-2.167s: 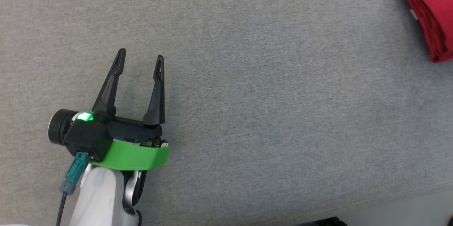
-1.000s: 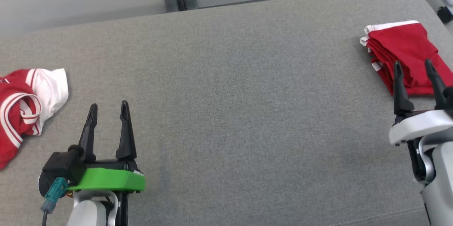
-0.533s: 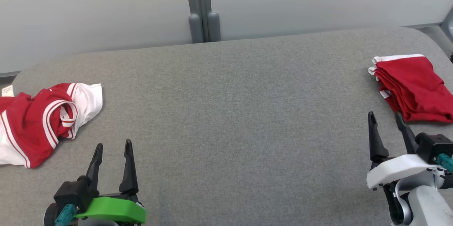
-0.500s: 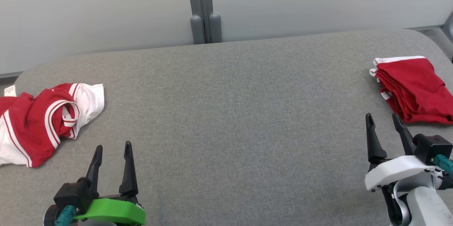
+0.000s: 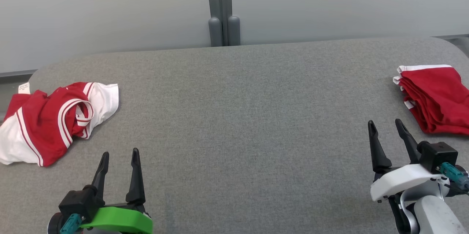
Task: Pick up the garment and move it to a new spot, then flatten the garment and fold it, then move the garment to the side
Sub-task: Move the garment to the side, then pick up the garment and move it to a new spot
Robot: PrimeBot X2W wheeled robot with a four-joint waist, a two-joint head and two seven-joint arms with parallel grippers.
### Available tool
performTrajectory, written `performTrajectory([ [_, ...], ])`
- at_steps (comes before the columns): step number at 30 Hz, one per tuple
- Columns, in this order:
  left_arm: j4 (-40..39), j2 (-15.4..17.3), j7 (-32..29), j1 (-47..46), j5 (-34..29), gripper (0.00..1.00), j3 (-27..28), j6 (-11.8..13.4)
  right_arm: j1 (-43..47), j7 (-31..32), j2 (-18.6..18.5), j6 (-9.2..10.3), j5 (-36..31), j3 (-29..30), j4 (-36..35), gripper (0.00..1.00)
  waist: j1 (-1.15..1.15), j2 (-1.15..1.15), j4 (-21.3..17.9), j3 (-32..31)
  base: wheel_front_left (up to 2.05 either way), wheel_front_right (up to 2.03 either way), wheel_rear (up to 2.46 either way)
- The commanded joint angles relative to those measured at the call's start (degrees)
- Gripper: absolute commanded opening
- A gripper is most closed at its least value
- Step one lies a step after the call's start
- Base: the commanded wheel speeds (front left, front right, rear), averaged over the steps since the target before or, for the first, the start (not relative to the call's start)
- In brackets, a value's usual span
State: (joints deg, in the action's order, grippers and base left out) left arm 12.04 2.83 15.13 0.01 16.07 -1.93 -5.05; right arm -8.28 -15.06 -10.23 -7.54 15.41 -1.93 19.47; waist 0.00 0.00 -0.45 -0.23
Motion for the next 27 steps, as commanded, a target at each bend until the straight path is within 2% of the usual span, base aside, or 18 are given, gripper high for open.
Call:
performTrajectory([
  [1, 0.0, 0.1, 0.0, -0.8, -0.3, 1.0, 0.0, 0.0, 0.9, -0.2, -0.3, 0.11, -0.1, 0.1, 0.1, 1.0, 0.0, 0.0, 0.0, 0.1, 0.0, 0.0, 0.0],
  [8, 0.5, 0.1, 0.0, -0.9, 0.3, 1.0, 0.2, -0.1, 1.1, -0.2, 0.2, 0.11, -0.6, 0.1, 0.5, 1.0, 0.0, 0.0, 0.5, 0.1, 0.0, 0.0, 0.0],
  [13, 0.5, 0.1, 0.0, -0.7, 0.5, 1.0, 0.5, 0.5, 1.4, -0.2, 0.1, 0.11, -0.9, 0.0, 0.6, 1.0, 0.0, 0.0, 3.0, 0.0, 0.0, 0.0, 0.0],
  [27, 0.2, 0.1, 0.0, 0.4, -0.8, 1.0, 0.4, 0.2, 2.0, -0.2, 1.3, 0.11, -0.6, -0.6, -0.7, 1.0, 0.0, 0.0, 18.1, 0.3, 0.0, 0.0, 0.0],
])
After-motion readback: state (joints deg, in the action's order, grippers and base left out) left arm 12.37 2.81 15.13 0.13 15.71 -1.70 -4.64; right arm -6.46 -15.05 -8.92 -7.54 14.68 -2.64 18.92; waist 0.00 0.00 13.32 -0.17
